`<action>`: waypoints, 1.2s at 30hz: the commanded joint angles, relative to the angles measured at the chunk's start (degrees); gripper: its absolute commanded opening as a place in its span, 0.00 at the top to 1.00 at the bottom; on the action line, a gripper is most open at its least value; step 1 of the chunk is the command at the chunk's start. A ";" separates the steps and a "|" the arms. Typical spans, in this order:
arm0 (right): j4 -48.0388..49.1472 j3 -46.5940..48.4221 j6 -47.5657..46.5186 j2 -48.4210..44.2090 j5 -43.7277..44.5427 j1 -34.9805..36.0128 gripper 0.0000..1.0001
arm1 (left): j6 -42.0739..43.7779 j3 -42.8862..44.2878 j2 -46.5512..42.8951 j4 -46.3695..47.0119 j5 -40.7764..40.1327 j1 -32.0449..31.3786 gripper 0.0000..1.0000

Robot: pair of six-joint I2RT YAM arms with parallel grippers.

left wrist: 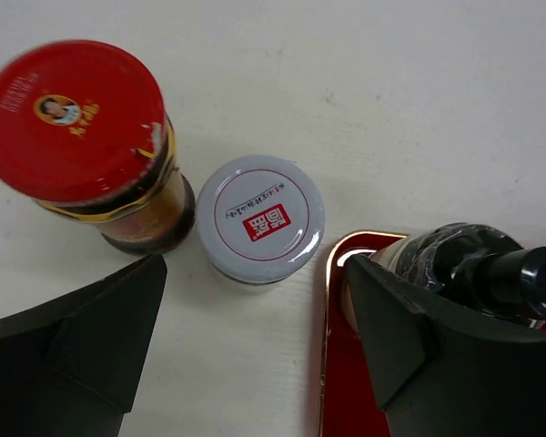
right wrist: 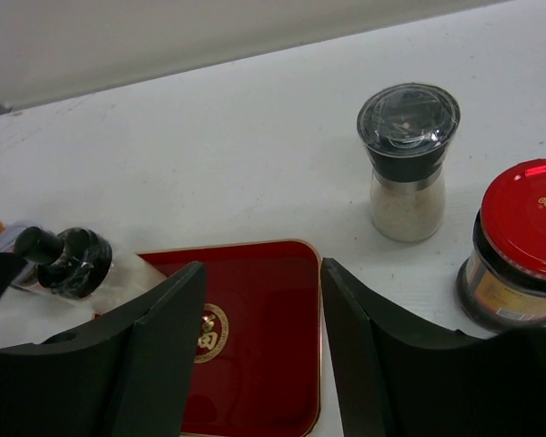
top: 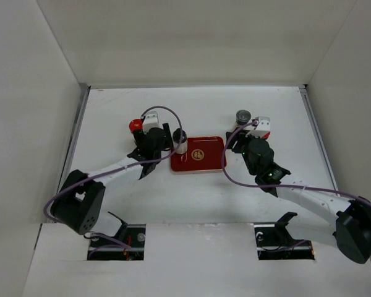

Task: Organize the condiment bottles

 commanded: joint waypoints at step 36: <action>5.18 -0.87 0.74 -1.05 -1.29 -1.13 0.22 | -2.60 -4.42 -20.21 -3.57 -8.63 -18.60 0.73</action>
